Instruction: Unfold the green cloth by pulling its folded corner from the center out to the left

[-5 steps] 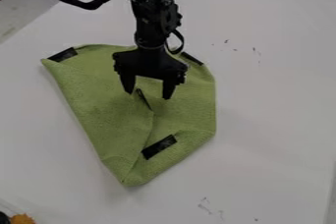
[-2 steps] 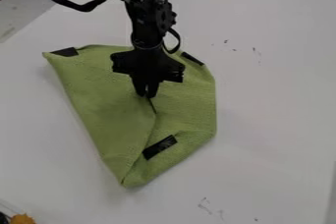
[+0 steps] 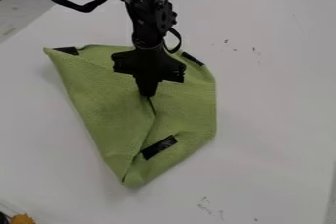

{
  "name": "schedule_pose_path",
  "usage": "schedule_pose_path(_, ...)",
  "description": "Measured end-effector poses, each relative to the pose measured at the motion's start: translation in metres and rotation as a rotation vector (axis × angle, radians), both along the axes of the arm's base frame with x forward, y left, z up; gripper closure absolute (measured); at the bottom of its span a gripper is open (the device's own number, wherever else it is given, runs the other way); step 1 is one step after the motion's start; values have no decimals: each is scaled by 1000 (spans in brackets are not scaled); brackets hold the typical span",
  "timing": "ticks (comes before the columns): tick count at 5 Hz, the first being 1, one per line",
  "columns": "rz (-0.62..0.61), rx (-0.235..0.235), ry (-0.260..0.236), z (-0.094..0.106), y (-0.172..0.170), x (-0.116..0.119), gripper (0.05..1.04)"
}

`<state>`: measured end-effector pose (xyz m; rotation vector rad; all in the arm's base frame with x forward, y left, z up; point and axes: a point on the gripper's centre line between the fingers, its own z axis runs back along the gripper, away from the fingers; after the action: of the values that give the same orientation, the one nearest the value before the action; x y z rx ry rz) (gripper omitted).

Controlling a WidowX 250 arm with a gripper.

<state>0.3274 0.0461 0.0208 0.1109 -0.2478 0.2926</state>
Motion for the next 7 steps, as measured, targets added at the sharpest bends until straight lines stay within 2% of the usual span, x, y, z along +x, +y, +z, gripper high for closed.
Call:
schedule_pose_path(1,49,40,2,13,8,-10,1031)
schedule_pose_path(2,116,78,-23,28,18,-28,1031)
schedule_pose_path(3,181,89,-43,32,31,-49,1031)
schedule_pose_path(4,222,80,-61,27,49,-65,1012)
schedule_pose_path(5,175,58,-91,29,47,-51,872)
schedule_pose_path(6,126,60,-76,33,41,-29,624)
schedule_pose_path(7,111,51,-73,29,28,-18,313)
